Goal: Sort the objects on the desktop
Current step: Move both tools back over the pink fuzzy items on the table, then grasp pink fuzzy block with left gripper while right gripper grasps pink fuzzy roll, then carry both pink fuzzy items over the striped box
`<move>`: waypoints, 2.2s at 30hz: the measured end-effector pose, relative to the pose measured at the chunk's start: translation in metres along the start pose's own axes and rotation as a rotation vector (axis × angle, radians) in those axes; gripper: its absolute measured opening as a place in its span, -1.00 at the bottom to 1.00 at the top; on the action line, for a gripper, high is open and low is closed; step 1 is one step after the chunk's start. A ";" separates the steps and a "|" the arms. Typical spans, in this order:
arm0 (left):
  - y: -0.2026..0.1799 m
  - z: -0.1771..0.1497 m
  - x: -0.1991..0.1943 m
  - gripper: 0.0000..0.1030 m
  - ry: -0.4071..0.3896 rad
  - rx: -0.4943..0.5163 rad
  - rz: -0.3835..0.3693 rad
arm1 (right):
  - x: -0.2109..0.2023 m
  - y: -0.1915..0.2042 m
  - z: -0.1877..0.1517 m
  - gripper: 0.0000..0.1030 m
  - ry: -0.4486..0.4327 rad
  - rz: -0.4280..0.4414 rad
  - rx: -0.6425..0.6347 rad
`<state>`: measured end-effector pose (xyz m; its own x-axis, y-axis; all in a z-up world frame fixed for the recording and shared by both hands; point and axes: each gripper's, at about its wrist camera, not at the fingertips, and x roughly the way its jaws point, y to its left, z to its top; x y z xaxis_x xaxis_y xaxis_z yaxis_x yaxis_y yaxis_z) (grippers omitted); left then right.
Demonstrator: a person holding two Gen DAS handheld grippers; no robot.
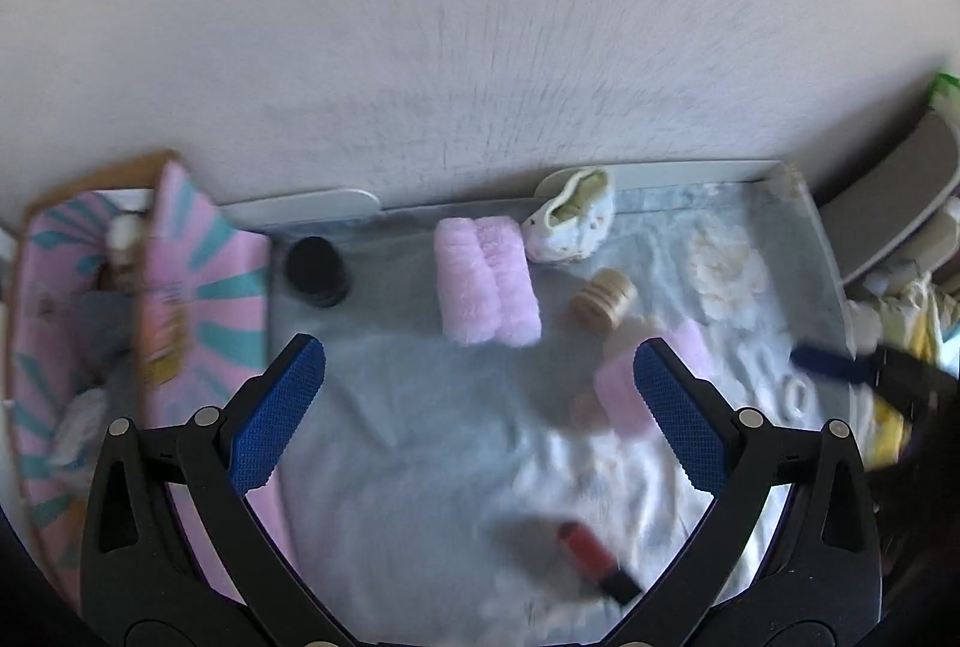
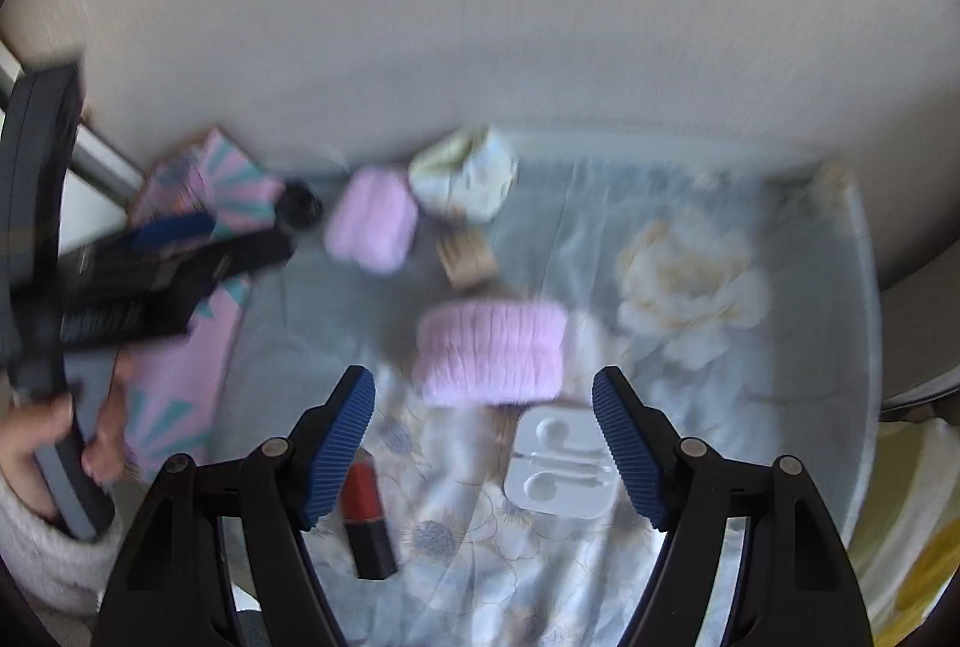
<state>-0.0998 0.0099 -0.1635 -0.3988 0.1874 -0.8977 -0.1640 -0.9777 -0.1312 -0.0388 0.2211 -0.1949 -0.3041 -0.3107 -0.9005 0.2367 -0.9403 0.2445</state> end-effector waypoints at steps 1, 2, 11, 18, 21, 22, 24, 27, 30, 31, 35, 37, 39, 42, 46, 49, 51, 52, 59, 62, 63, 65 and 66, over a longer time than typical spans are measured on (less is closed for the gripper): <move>0.000 0.001 0.009 0.96 0.004 -0.003 0.004 | 0.010 0.001 -0.002 0.39 0.011 0.001 -0.005; -0.001 0.002 0.022 0.94 0.011 -0.008 0.009 | 0.019 0.000 -0.006 0.39 0.026 0.001 -0.013; -0.002 0.006 0.067 0.87 0.030 -0.012 0.044 | 0.057 0.007 0.002 0.39 0.052 -0.013 -0.092; 0.001 0.001 0.076 0.27 0.052 -0.015 0.046 | 0.063 0.003 0.003 0.39 0.064 -0.016 -0.124; 0.003 -0.003 0.074 -0.05 0.052 -0.026 0.032 | 0.060 0.004 -0.001 0.23 0.057 -0.025 -0.139; 0.004 -0.004 0.073 -0.16 0.054 -0.030 0.024 | 0.058 0.005 -0.002 0.14 0.051 -0.028 -0.139; 0.004 -0.008 0.070 -0.17 0.052 -0.031 0.028 | 0.052 0.005 -0.003 -0.03 0.036 -0.024 -0.135; 0.003 -0.013 0.065 -0.18 0.049 -0.031 0.029 | 0.051 0.002 -0.004 -0.30 0.040 -0.013 -0.143; -0.001 -0.019 0.060 -0.19 0.049 -0.021 0.030 | 0.045 0.003 -0.005 -0.55 0.027 -0.022 -0.154; -0.002 -0.021 0.058 -0.20 0.047 -0.019 0.030 | 0.043 0.003 -0.005 -0.58 0.022 -0.027 -0.155; -0.004 -0.025 0.044 -0.20 0.035 -0.011 0.018 | 0.033 0.005 -0.005 -0.61 0.001 -0.032 -0.140; -0.005 -0.018 0.035 -0.20 0.031 -0.005 0.011 | 0.024 0.003 -0.005 -0.61 -0.012 -0.031 -0.130; -0.003 -0.016 0.021 -0.20 0.017 0.001 0.007 | 0.014 0.005 -0.007 -0.61 -0.027 -0.032 -0.124; 0.008 -0.016 -0.004 -0.20 -0.003 -0.001 -0.005 | -0.005 0.009 -0.007 -0.61 -0.053 -0.037 -0.121; 0.012 -0.010 -0.040 -0.20 -0.030 0.001 -0.020 | -0.034 0.018 -0.005 -0.61 -0.099 -0.067 -0.127; 0.018 -0.010 -0.063 -0.20 -0.028 0.010 -0.061 | -0.043 0.035 0.005 -0.61 -0.123 -0.081 -0.123; 0.023 -0.012 -0.080 -0.20 -0.044 0.009 -0.059 | -0.056 0.047 0.010 -0.61 -0.150 -0.079 -0.131; 0.028 -0.013 -0.089 -0.20 -0.055 0.004 -0.054 | -0.062 0.050 0.013 -0.61 -0.162 -0.079 -0.137; 0.070 -0.028 -0.144 -0.20 -0.131 -0.086 0.001 | -0.096 0.094 0.037 -0.61 -0.225 -0.079 -0.224; 0.091 -0.040 -0.165 -0.20 -0.156 -0.124 0.036 | -0.099 0.109 0.045 -0.61 -0.240 -0.065 -0.253; 0.095 -0.044 -0.169 -0.20 -0.160 -0.132 0.052 | -0.100 0.115 0.046 -0.61 -0.244 -0.058 -0.263; 0.106 -0.051 -0.177 -0.20 -0.164 -0.155 0.084 | -0.103 0.124 0.048 -0.61 -0.247 -0.039 -0.280; 0.112 -0.056 -0.181 -0.20 -0.166 -0.174 0.089 | -0.104 0.132 0.050 -0.61 -0.249 -0.025 -0.292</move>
<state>0.0044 -0.1393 -0.0395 -0.5497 0.0987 -0.8295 0.0304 -0.9900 -0.1379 -0.0222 0.1225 -0.0510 -0.5194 -0.3457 -0.7815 0.4681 -0.8802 0.0782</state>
